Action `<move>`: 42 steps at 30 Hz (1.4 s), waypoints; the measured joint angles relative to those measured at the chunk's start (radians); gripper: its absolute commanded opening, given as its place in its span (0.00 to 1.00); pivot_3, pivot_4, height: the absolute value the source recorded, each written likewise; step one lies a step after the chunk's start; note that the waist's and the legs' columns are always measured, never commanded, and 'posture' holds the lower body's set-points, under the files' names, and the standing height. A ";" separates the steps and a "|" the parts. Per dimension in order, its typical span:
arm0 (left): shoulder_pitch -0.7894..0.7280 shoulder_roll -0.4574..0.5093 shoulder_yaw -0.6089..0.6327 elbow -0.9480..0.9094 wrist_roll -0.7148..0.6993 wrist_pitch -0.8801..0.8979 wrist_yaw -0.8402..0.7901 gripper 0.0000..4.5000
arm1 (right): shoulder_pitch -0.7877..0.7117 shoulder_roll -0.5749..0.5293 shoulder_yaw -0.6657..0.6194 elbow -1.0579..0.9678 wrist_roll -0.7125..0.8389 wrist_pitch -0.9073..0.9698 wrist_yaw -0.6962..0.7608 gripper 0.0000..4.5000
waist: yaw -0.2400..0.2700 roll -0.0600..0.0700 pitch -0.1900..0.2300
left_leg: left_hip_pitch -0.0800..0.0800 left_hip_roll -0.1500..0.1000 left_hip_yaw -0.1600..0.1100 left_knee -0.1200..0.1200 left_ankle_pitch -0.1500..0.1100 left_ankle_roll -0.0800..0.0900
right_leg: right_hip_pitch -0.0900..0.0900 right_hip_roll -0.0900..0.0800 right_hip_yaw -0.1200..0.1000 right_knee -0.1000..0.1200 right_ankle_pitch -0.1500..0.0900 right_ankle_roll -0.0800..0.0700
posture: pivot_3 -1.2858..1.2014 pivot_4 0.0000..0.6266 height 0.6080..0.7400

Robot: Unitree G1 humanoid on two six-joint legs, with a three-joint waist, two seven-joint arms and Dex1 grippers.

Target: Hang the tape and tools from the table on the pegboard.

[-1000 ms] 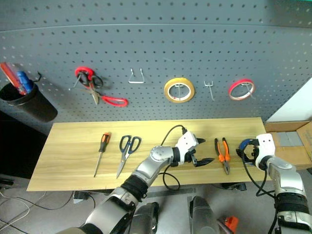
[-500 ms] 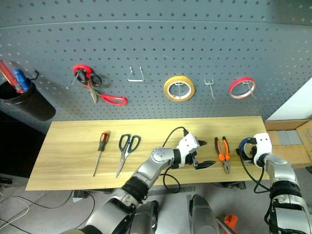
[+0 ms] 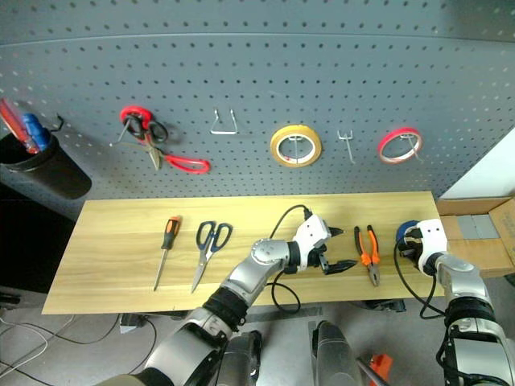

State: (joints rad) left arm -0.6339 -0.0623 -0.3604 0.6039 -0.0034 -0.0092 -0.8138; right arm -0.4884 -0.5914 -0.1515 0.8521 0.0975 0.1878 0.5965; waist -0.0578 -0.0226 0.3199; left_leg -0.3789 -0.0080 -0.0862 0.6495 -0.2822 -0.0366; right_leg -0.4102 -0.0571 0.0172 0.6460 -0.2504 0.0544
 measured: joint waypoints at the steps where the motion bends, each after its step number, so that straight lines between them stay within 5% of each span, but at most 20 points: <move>1: 0.000 -0.001 0.003 0.000 -0.003 0.000 -0.009 1.00 | 0.002 0.000 0.010 -0.002 -0.009 -0.017 -0.007 0.09 | 0.000 0.001 -0.001 | 0.000 0.000 0.000 0.000 0.000 0.000 | 0.000 0.000 0.000 0.000 0.000 0.000 | 0.49 0.47 1.00; 9: 0.049 0.090 0.044 -0.162 -0.050 0.049 -0.062 1.00 | 0.272 0.015 0.089 -0.405 -0.080 -0.062 -0.041 0.09 | 0.000 0.012 -0.013 | -0.006 0.000 0.004 0.000 0.004 -0.007 | -0.008 -0.003 0.001 0.002 0.001 0.001 | 0.47 0.29 1.00; 15: 0.295 0.264 0.175 -0.671 -0.204 0.332 -0.036 1.00 | 0.563 0.046 0.139 -0.960 -0.164 -0.076 -0.124 0.09 | -0.002 0.023 -0.078 | -0.015 0.000 0.005 0.000 0.005 -0.010 | -0.017 -0.003 0.002 0.002 0.001 0.001 | 0.47 0.17 1.00; 18: 0.379 0.316 0.232 -0.820 -0.254 0.425 0.004 1.00 | 0.586 0.047 0.181 -1.059 -0.253 -0.166 -0.172 0.09 | 0.002 0.020 -0.106 | -0.003 -0.001 0.005 0.000 0.005 -0.010 | -0.004 -0.003 0.002 -0.001 0.002 0.003 | 0.48 0.14 1.00; 27: 0.461 0.333 0.274 -0.975 -0.308 0.533 0.134 1.00 | 0.364 0.068 0.314 -0.820 -0.478 -0.469 -0.341 0.09 | 0.011 0.003 -0.164 | 0.024 0.001 0.005 0.000 0.003 -0.006 | 0.022 0.001 0.002 -0.002 0.001 0.005 | 0.51 0.07 1.00; 42: 0.402 0.342 0.255 -0.940 -0.309 0.516 0.173 1.00 | 0.024 0.009 0.278 -0.294 -0.286 -0.657 -0.177 0.09 | 0.026 0.004 -0.182 | 0.025 0.001 0.006 -0.003 0.004 -0.007 | 0.022 0.001 0.004 -0.002 0.003 -0.001 | 0.51 0.08 1.00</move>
State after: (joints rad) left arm -0.2319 0.2799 -0.1053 -0.3359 -0.3122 0.5071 -0.6409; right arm -0.4640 -0.5820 0.1262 0.5582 -0.1887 -0.4696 0.4199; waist -0.0322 -0.0191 0.1378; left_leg -0.3544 -0.0071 -0.0804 0.6467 -0.2786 -0.0434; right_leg -0.3886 -0.0561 0.0213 0.6441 -0.2472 0.0539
